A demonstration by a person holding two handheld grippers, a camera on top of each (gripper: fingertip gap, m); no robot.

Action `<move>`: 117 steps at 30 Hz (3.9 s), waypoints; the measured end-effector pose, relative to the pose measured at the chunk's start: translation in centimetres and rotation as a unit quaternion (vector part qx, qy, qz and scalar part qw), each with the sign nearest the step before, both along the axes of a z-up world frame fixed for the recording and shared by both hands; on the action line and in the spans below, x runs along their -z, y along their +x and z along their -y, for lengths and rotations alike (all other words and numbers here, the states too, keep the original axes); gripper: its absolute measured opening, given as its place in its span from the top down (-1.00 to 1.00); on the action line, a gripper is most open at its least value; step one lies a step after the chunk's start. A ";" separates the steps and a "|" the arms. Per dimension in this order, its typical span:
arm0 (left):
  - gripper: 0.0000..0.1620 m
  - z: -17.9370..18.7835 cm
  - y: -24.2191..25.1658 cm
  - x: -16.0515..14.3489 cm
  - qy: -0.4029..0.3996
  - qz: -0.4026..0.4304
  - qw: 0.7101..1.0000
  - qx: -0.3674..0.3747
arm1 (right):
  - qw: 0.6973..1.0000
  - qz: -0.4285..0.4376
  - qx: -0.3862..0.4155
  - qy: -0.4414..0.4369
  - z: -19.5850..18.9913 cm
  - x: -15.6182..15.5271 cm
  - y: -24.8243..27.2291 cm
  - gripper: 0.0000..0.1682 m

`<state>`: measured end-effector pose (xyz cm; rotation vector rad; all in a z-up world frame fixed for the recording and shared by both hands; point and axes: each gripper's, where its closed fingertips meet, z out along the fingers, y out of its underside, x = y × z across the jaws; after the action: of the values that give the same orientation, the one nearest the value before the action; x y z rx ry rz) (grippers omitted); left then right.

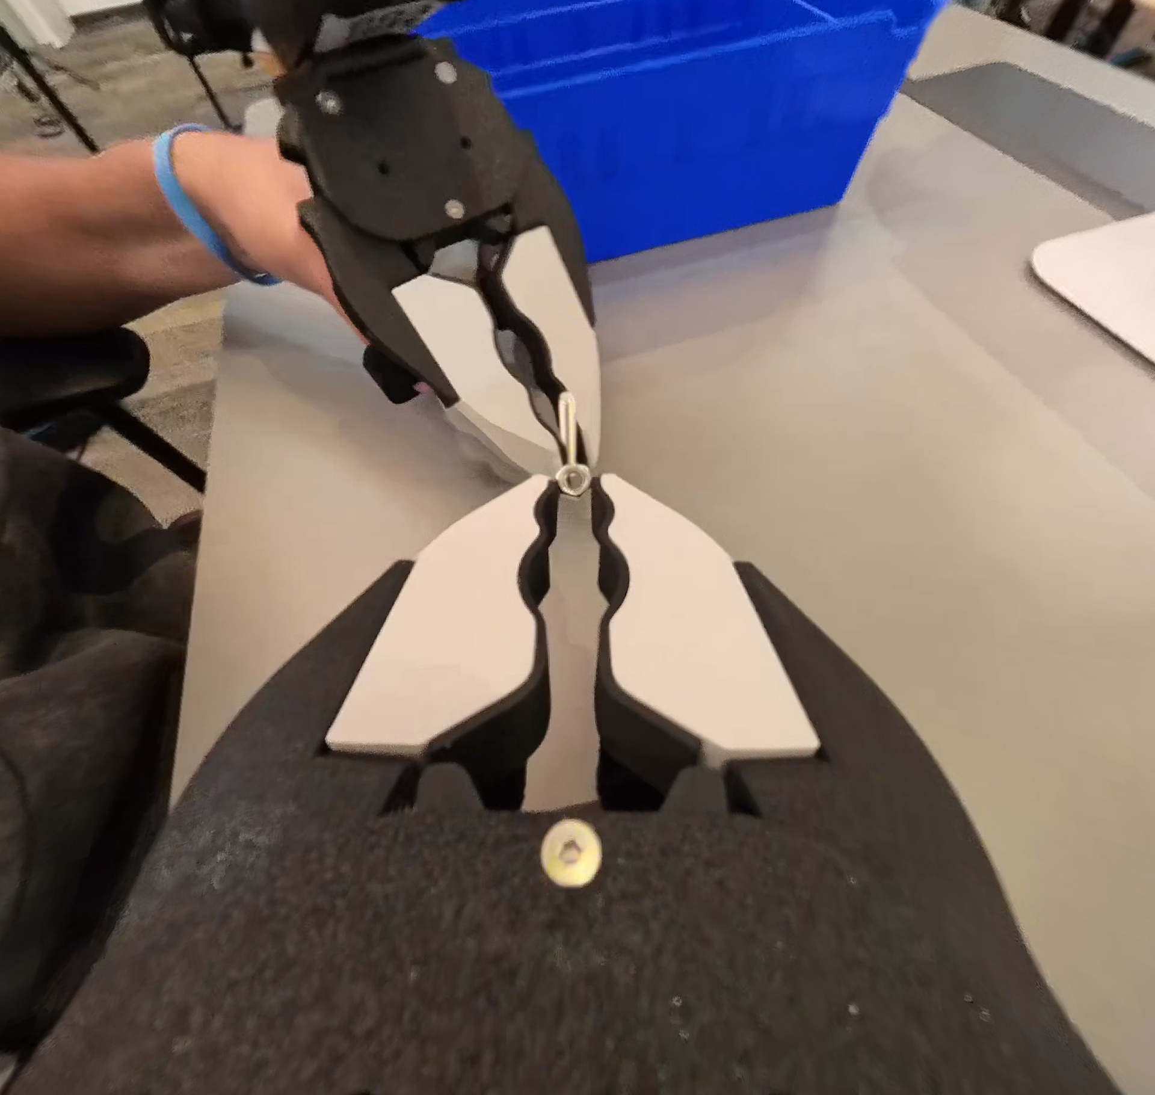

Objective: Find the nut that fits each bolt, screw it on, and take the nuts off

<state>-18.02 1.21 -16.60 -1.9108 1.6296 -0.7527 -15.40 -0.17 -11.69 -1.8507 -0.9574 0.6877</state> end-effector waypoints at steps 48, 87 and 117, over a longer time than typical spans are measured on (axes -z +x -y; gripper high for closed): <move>0.94 3.8 0.9 -5.3 -0.024 0.123 0.986 0.106 | 0.987 0.020 -0.160 -0.015 1.8 -3.0 -0.1 0.88; 0.94 2.1 0.5 -2.4 0.153 0.031 0.981 0.112 | 0.983 0.074 -0.154 -0.067 1.1 -0.2 -0.7 0.89; 0.94 -2.6 0.1 -1.4 0.098 0.060 0.993 -0.037 | 0.971 -0.102 0.112 -0.186 -2.6 -1.0 3.7 0.72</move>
<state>-17.87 3.85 -15.19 -1.7426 1.4938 -0.6393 -11.73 2.42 -10.73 -2.1220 -0.4971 0.9446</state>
